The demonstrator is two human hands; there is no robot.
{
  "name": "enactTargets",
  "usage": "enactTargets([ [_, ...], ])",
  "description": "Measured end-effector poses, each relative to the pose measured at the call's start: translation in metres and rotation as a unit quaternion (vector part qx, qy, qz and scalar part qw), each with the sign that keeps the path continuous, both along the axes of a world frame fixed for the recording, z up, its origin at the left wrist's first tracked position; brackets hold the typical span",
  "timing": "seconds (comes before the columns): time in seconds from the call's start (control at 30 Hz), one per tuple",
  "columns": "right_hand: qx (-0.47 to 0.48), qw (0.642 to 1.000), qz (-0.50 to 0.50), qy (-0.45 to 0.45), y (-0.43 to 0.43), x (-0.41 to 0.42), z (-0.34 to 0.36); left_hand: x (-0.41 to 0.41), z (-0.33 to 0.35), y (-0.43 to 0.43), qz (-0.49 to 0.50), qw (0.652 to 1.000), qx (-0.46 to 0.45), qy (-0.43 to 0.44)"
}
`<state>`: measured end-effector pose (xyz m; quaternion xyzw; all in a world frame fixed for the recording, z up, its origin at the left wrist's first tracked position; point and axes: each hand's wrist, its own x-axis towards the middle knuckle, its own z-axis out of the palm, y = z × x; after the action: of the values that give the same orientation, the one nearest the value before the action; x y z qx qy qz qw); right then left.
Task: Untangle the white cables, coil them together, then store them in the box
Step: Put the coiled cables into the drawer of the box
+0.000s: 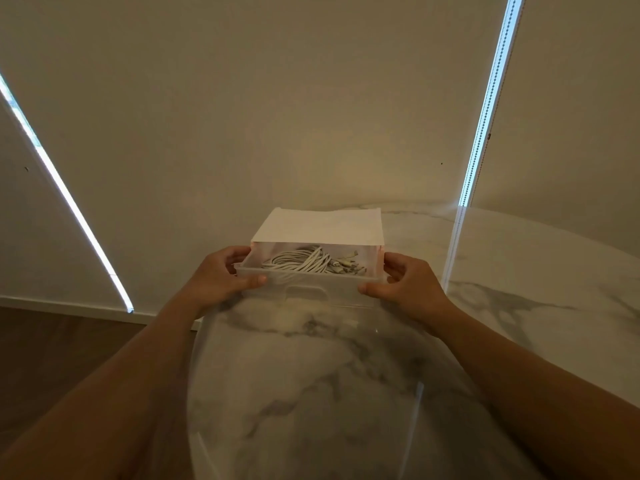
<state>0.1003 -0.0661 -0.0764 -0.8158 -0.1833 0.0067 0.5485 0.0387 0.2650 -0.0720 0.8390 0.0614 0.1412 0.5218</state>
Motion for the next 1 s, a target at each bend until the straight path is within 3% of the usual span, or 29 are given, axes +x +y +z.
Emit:
enactTargets([
  [0.3, 0.031, 0.996, -0.084, -0.003, 0.007, 0.009, -0.002, 0.011, -0.005, -0.008, 0.08, 0.996, -0.004, -0.027],
  [0.53, 0.009, 0.987, -0.157, -0.02, 0.016, 0.014, -0.001, 0.022, -0.003, -0.021, 0.163, 0.984, 0.056, -0.033],
  [1.0, -0.004, 0.979, -0.201, -0.028, 0.023, 0.016, 0.004, 0.029, -0.003, -0.023, 0.202, 0.974, 0.09, -0.042],
])
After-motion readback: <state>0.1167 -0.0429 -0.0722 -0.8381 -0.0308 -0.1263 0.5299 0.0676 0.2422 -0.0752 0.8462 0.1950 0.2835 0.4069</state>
